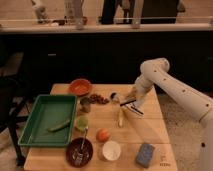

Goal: Wipe red bowl with eraser

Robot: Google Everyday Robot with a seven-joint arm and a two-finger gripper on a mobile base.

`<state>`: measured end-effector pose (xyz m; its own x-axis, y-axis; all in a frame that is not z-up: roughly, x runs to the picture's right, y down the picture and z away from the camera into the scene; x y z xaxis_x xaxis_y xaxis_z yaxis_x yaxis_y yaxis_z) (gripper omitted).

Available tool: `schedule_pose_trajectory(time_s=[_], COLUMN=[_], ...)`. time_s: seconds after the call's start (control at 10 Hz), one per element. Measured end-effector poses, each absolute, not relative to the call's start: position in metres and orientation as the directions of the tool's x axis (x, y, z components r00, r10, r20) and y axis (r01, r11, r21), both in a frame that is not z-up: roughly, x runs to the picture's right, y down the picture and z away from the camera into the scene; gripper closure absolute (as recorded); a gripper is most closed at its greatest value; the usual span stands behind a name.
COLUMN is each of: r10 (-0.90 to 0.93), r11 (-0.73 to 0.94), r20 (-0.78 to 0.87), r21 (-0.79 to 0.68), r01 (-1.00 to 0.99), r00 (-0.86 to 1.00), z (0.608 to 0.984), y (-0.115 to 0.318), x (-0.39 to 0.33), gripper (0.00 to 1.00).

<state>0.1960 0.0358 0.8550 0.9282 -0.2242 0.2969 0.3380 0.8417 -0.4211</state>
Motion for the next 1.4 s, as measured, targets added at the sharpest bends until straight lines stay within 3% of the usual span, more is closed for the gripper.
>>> schedule_pose_trajectory(time_s=[1.4], r10=[-0.295], r11=[0.791], r20=[0.416], r21=[-0.398], r01=[0.464], r00=[0.86], z=[0.916], y=[-0.012], x=[0.074], gripper=[1.0])
